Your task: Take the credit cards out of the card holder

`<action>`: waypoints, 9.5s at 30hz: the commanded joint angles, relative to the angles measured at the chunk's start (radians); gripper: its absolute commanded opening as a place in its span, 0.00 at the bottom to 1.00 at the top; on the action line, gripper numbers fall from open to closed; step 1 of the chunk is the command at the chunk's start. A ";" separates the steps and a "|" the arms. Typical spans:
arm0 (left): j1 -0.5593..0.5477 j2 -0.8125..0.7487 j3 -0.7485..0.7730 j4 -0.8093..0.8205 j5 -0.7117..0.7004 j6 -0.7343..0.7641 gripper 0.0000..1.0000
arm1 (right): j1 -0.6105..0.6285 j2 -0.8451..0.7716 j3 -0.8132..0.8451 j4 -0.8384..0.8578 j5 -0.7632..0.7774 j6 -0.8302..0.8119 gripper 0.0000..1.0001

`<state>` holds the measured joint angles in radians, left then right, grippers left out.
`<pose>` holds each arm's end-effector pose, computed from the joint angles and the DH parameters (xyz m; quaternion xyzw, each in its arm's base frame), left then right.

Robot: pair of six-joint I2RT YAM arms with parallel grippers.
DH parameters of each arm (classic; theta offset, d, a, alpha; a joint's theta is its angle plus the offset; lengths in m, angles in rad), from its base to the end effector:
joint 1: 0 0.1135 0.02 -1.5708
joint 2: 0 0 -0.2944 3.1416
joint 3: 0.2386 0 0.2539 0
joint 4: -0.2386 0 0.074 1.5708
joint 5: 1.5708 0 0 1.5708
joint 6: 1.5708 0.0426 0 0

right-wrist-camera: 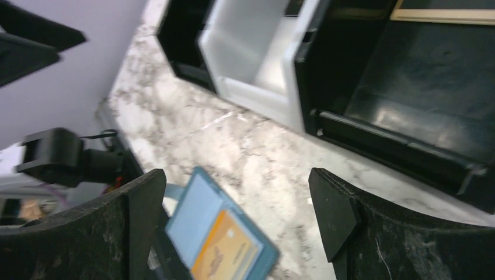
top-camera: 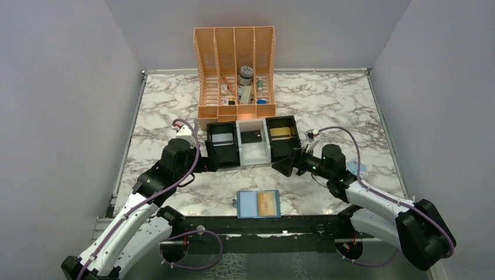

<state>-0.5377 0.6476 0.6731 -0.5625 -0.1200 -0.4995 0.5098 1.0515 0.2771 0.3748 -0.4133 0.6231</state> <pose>0.1145 -0.0623 0.2979 -0.0130 0.8682 -0.1992 0.4543 0.1630 0.1107 0.1955 -0.0670 0.8208 0.4346 0.3647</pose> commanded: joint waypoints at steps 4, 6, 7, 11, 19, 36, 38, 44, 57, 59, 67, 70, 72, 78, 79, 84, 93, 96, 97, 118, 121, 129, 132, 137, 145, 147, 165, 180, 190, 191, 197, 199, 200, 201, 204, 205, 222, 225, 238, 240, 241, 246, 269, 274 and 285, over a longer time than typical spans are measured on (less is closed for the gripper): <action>0.003 -0.012 -0.070 0.197 0.277 -0.040 0.97 | 0.004 -0.101 -0.098 0.084 -0.185 0.142 0.81; 0.003 0.010 -0.140 0.352 0.475 -0.118 0.92 | 0.005 -0.139 -0.126 0.072 -0.207 0.148 0.73; 0.000 0.027 -0.172 0.431 0.537 -0.165 0.90 | 0.006 -0.160 -0.132 0.047 -0.209 0.148 0.70; -0.098 0.107 -0.213 0.537 0.526 -0.222 0.87 | 0.023 -0.244 -0.128 -0.105 -0.158 0.120 0.65; -0.424 0.283 -0.217 0.562 0.219 -0.287 0.78 | 0.114 -0.185 -0.129 -0.137 -0.118 0.130 0.48; -0.551 0.429 -0.333 0.757 0.165 -0.413 0.58 | 0.296 0.018 -0.084 -0.120 -0.006 0.167 0.27; -0.558 0.447 -0.331 0.759 0.164 -0.416 0.56 | 0.301 0.036 -0.084 -0.119 -0.001 0.172 0.26; -0.576 0.503 -0.341 0.807 0.165 -0.433 0.52 | 0.323 0.070 -0.083 -0.117 0.009 0.179 0.25; -0.605 0.582 -0.365 0.864 0.129 -0.511 0.37 | 0.325 0.058 -0.133 -0.116 0.081 0.224 0.16; -0.609 0.591 -0.380 0.891 0.126 -0.531 0.34 | 0.324 0.062 -0.136 -0.115 0.077 0.222 0.16; -0.619 0.631 -0.420 0.997 0.122 -0.588 0.28 | 0.325 0.091 -0.167 -0.058 0.049 0.234 0.16; -0.622 0.640 -0.422 1.015 0.115 -0.602 0.25 | 0.325 0.096 -0.168 -0.048 0.044 0.235 0.16; -0.623 0.647 -0.424 1.030 0.113 -0.612 0.23 | 0.325 0.100 -0.165 -0.049 0.040 0.232 0.16; -0.624 0.652 -0.431 1.046 0.110 -0.622 0.15 | 0.325 0.099 -0.159 -0.062 0.049 0.229 0.16; -0.624 0.641 -0.437 1.046 0.104 -0.624 0.13 | 0.325 0.094 -0.158 -0.073 0.057 0.225 0.16; -0.624 0.583 -0.467 1.044 0.068 -0.631 0.04 | 0.324 0.018 -0.131 -0.182 0.121 0.204 0.16; -0.625 0.558 -0.488 1.044 0.059 -0.638 0.00 | 0.325 -0.081 -0.102 -0.191 0.037 0.182 0.16; -0.624 0.561 -0.485 1.044 0.059 -0.636 0.00 | 0.327 -0.043 -0.094 -0.121 -0.033 0.181 0.17; -0.624 0.561 -0.485 1.043 0.060 -0.634 0.00 | 0.332 -0.023 -0.088 -0.100 -0.048 0.183 0.17; -0.625 0.491 -0.507 0.980 0.026 -0.621 0.00 | 0.367 0.163 -0.027 -0.261 0.178 0.115 0.18; -0.625 0.484 -0.509 0.968 0.025 -0.619 0.00 | 0.366 0.119 0.025 -0.328 0.195 0.084 0.18; -0.625 0.466 -0.512 0.951 0.015 -0.623 0.00 | 0.368 0.127 0.047 -0.248 0.067 0.124 0.20; -0.624 0.466 -0.511 0.944 0.011 -0.623 0.00 | 0.372 0.147 0.024 -0.186 0.043 0.147 0.24; -0.624 0.477 -0.507 0.938 0.012 -0.625 0.00 | 0.372 0.211 -0.003 -0.162 0.063 0.145 0.27; -0.624 0.487 -0.501 0.940 0.029 -0.632 0.20 | 0.372 0.249 -0.078 -0.088 0.114 0.212 0.26; -0.624 0.482 -0.502 0.940 0.030 -0.634 0.20 | 0.372 0.232 -0.093 -0.085 0.129 0.224 0.26; -0.625 0.444 -0.506 0.935 0.008 -0.627 0.00 | 0.382 0.165 0.024 -0.114 -0.034 0.153 0.28; -0.625 0.345 -0.495 0.760 -0.065 -0.614 0.00 | 0.395 0.299 -0.010 -0.103 0.108 0.215 0.28; -0.624 0.246 -0.535 0.748 -0.066 -0.612 0.20 | 0.395 0.314 -0.002 -0.100 0.094 0.201 0.28; -0.624 0.250 -0.542 0.780 -0.055 -0.612 0.26 | 0.395 0.314 -0.001 -0.101 0.094 0.199 0.28; -0.625 0.320 -0.551 0.878 -0.030 -0.643 0.46 | 0.395 0.312 -0.008 -0.101 0.098 0.201 0.28; -0.624 0.358 -0.557 0.913 -0.027 -0.658 0.47 | 0.395 0.314 -0.010 -0.097 0.097 0.202 0.28; -0.624 0.371 -0.565 0.939 -0.022 -0.667 0.46 | 0.395 0.316 -0.010 -0.097 0.096 0.201 0.28; -0.625 0.385 -0.573 0.970 -0.017 -0.678 0.46 | 0.395 0.318 -0.011 -0.096 0.096 0.201 0.28; -0.624 0.418 -0.586 1.026 -0.008 -0.695 0.43 | 0.395 0.322 -0.014 -0.089 0.096 0.203 0.28; -0.624 0.427 -0.584 1.029 -0.006 -0.697 0.42 | 0.395 0.322 -0.015 -0.087 0.096 0.204 0.28; -0.625 0.480 -0.608 1.152 0.008 -0.755 0.10 | 0.395 0.349 -0.037 -0.059 0.105 0.214 0.27; -0.625 0.462 -0.614 1.153 0.010 -0.758 0.01 | 0.395 0.348 -0.038 -0.060 0.108 0.214 0.27; -0.622 0.310 -0.701 1.085 -0.032 -0.778 0.00 | 0.395 0.331 -0.035 -0.096 0.134 0.211 0.27; -0.624 0.280 -0.700 1.040 -0.040 -0.775 0.00 | 0.395 0.327 -0.031 -0.102 0.134 0.207 0.27; -0.624 0.265 -0.699 1.017 -0.046 -0.773 0.00 | 0.395 0.325 -0.028 -0.109 0.134 0.204 0.27; -0.623 0.177 -0.666 0.849 -0.089 -0.754 0.00 | 0.395 0.302 -0.011 -0.131 0.132 0.191 0.27; -0.623 0.151 -0.605 0.765 -0.099 -0.705 0.00 | 0.440 0.348 0.157 -0.113 -0.001 0.109 0.33; -0.624 0.161 -0.621 0.829 -0.076 -0.705 0.05 | 0.440 0.421 0.113 -0.104 0.063 0.155 0.33; -0.623 0.242 -0.658 0.972 0.008 -0.741 0.27 | 0.439 0.444 0.003 0.003 0.096 0.231 0.33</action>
<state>-1.1561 0.8631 0.0456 0.3153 -0.1661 -1.2171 0.9432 1.4525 0.3351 0.4526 -0.3935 0.8497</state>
